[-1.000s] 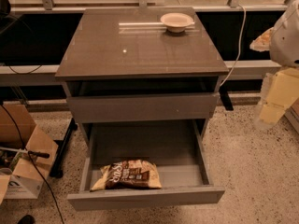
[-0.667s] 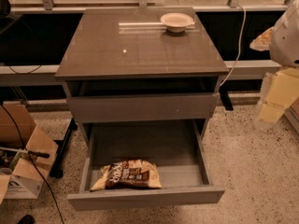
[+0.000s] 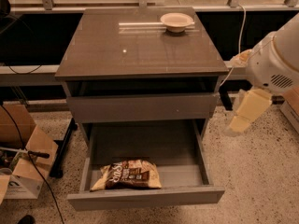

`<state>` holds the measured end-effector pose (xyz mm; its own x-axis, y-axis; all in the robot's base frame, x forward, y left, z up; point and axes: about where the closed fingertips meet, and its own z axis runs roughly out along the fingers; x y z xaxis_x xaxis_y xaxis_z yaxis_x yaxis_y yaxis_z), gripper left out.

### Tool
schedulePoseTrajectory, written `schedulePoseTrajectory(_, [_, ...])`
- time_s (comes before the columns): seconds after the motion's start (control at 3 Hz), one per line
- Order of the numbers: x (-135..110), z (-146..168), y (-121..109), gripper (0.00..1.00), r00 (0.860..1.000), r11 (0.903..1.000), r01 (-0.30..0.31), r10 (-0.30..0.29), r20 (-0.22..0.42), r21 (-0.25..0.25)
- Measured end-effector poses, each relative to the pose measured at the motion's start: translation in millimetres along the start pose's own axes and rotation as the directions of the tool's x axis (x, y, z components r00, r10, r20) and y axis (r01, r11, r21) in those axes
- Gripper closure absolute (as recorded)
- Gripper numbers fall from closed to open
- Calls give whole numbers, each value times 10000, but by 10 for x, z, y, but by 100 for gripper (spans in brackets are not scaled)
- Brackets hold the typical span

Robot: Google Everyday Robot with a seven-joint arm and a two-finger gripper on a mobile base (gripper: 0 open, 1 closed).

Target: Pick brown chip bag from middle drawer and place on counter

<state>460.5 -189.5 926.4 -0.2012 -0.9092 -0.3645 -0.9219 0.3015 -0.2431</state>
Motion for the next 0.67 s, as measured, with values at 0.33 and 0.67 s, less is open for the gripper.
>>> schedulePoseTrajectory(0.33, [42, 421, -87, 0, 9912, 9969, -778, 760, 1080, 121])
schedulePoseTrajectory(0.67, [-9, 423, -192, 0, 9882, 9951, -856, 784, 1313, 501])
